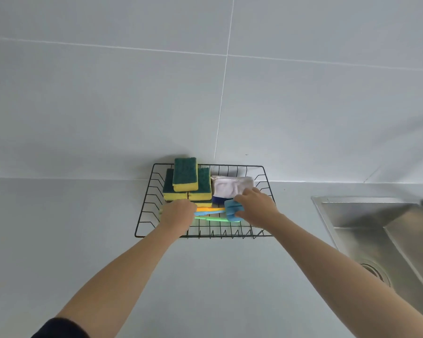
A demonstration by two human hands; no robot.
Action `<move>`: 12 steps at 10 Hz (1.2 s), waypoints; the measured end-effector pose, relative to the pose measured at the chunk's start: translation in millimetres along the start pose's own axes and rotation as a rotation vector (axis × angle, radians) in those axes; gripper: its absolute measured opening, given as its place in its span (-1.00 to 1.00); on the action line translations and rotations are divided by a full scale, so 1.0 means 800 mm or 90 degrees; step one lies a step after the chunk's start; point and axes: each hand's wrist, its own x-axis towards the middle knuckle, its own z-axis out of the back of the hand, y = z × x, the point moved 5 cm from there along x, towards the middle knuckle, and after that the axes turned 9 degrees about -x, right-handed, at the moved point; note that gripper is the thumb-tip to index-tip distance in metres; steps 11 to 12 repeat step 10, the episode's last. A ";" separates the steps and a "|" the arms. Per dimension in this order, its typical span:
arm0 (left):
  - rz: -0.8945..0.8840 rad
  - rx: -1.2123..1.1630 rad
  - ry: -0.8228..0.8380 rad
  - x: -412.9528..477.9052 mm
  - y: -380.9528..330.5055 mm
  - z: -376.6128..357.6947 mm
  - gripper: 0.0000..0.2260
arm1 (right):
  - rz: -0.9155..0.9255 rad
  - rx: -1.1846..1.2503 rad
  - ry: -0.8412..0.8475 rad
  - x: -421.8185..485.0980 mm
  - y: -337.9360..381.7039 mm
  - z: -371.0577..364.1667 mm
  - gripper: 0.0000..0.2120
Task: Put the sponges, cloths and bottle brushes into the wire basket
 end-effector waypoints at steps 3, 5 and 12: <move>-0.031 0.031 0.155 0.037 -0.015 -0.069 -0.84 | -0.006 0.023 0.099 0.023 -0.018 -0.064 -0.63; -0.024 0.018 0.207 0.047 -0.017 -0.084 -0.85 | -0.012 0.034 0.154 0.034 -0.019 -0.088 -0.64; -0.029 -0.051 0.019 0.039 -0.013 -0.012 -0.71 | -0.064 0.119 0.084 0.024 -0.039 -0.058 -0.50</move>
